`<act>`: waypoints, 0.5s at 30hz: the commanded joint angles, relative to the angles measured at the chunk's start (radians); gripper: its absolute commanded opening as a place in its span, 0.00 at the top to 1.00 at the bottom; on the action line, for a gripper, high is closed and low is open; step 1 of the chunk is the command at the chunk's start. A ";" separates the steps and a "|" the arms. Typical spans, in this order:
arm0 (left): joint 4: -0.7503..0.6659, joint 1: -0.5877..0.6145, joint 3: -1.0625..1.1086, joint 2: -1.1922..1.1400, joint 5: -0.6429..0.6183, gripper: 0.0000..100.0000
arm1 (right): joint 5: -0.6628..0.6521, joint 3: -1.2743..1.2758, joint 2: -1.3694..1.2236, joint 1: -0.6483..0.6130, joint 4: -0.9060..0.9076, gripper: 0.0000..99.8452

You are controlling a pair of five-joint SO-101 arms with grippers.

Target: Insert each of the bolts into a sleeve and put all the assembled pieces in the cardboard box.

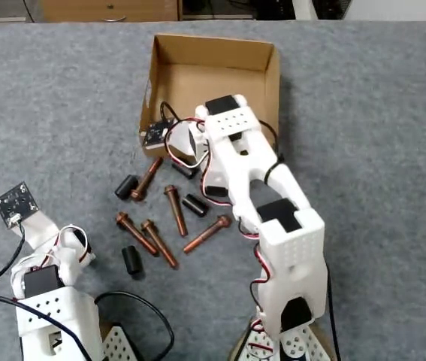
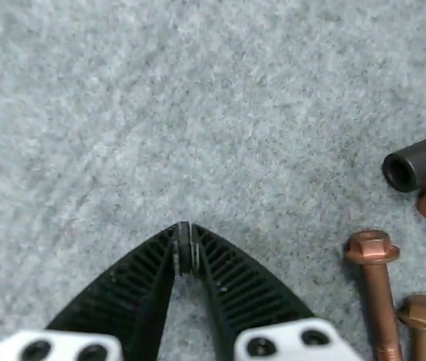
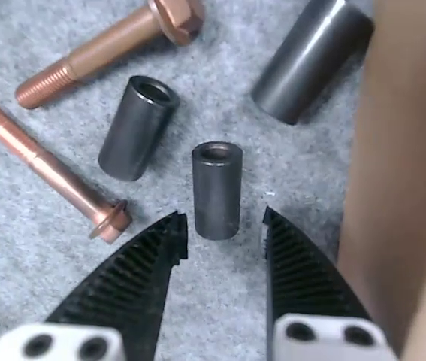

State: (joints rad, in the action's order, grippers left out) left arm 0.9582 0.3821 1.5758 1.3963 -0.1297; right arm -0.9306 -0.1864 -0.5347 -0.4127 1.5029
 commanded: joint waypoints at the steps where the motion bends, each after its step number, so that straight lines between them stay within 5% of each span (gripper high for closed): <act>1: -0.009 0.008 -0.002 -0.004 0.002 0.98 | -0.012 -0.042 -0.008 0.010 -0.011 0.83; 15: -0.009 0.008 -0.002 -0.004 0.002 0.98 | -0.012 -0.045 -0.093 -0.028 -0.095 0.83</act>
State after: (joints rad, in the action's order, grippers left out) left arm 0.9582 0.3821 1.5758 1.3963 -0.1297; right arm -0.9306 -0.2048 -0.6268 -0.4143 1.4538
